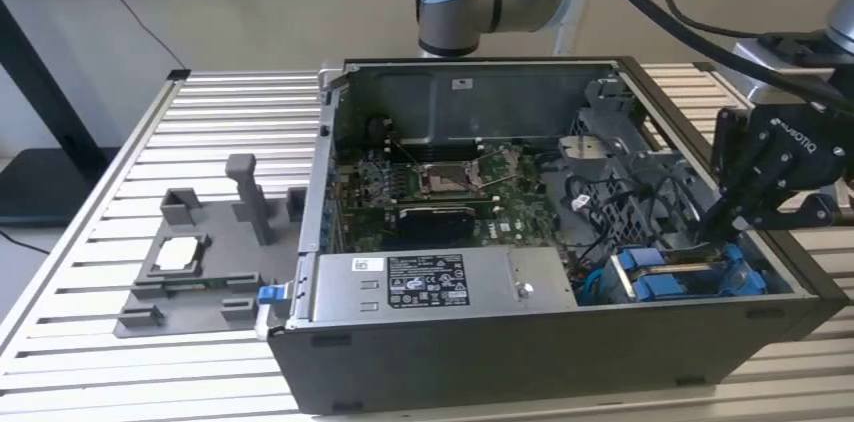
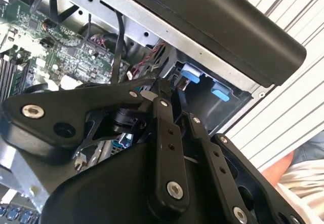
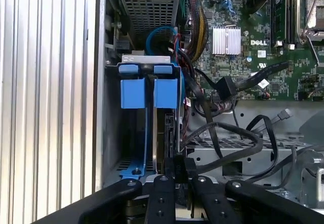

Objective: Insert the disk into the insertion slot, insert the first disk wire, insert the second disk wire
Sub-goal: 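Insert the first disk wire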

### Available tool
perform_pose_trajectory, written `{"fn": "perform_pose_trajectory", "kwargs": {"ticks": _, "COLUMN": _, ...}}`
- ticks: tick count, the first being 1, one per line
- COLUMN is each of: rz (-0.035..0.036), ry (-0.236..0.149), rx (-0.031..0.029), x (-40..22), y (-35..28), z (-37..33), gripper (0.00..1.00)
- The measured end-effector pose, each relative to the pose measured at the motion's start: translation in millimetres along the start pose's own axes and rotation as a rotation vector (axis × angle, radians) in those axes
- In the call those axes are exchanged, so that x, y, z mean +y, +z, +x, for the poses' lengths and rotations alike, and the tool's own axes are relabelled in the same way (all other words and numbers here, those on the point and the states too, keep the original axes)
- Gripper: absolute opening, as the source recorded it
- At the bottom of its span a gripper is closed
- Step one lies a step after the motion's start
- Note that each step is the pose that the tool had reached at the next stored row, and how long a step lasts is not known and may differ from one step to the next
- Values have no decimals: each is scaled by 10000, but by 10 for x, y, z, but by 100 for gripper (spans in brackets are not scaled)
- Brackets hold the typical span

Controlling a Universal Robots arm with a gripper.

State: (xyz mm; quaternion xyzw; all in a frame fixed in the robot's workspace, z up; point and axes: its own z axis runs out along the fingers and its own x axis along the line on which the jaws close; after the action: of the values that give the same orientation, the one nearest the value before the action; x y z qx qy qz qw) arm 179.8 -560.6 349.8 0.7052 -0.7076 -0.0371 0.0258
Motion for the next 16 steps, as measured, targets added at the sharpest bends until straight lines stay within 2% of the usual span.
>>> {"fn": "perform_pose_trajectory", "kwargs": {"ticks": 4, "rz": -2, "ry": 5, "rx": 0, "x": -3, "y": 24, "z": 3, "gripper": 19}}
{"fn": "perform_pose_trajectory", "kwargs": {"ticks": 10, "rz": -2, "ry": 5, "rx": -1, "x": -3, "y": 27, "z": 8, "gripper": 19}}
{"fn": "perform_pose_trajectory", "kwargs": {"ticks": 16, "rz": -3, "ry": 7, "rx": -11, "x": 6, "y": 31, "z": 50, "gripper": 19}}
